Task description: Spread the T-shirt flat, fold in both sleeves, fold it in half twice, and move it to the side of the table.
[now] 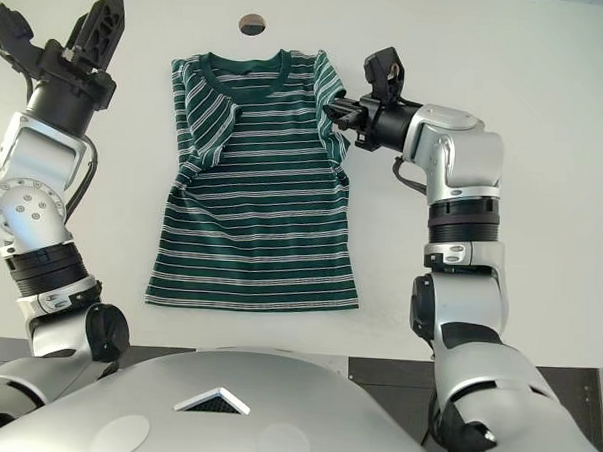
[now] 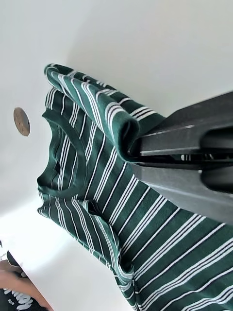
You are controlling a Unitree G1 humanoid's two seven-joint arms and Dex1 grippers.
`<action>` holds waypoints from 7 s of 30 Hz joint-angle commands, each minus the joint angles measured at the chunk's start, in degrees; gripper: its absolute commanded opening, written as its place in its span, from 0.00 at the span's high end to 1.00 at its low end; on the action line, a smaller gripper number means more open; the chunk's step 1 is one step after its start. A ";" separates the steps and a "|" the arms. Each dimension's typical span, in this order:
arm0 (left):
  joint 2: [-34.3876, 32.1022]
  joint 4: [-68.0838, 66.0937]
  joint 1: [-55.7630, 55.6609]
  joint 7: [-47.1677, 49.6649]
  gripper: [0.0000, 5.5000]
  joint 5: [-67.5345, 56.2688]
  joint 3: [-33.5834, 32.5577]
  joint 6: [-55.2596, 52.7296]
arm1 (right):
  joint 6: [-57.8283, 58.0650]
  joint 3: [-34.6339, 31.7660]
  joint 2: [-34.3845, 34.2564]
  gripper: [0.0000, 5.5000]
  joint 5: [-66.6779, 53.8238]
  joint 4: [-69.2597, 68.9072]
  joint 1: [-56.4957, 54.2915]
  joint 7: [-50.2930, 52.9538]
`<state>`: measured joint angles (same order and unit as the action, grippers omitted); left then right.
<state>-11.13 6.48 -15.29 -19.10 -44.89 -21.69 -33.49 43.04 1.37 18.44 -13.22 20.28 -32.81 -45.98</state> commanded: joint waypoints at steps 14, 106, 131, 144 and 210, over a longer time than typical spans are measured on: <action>1.35 0.39 0.70 -0.46 0.49 0.34 2.86 1.05 | -3.04 5.29 -5.32 0.92 0.80 4.78 2.73 3.47; -46.46 9.89 45.34 -22.38 0.97 48.77 35.93 67.09 | -88.39 22.76 40.10 0.98 18.20 -19.00 45.57 -9.62; -33.64 12.04 25.73 -21.12 0.97 25.36 23.29 40.97 | -49.62 11.31 25.68 0.98 -4.90 -35.52 30.24 -2.35; -25.94 -23.25 5.43 -11.46 0.97 51.49 27.94 58.51 | -70.33 15.76 12.51 0.98 23.76 5.24 7.90 11.05; -34.80 -23.70 -27.12 17.05 0.75 101.60 62.73 75.00 | -30.19 21.05 17.65 0.37 -4.29 -31.81 14.08 -31.77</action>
<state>-44.01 -21.56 -45.04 0.64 64.47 46.92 42.53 9.30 25.98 34.63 -13.11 -8.72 -19.43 -77.66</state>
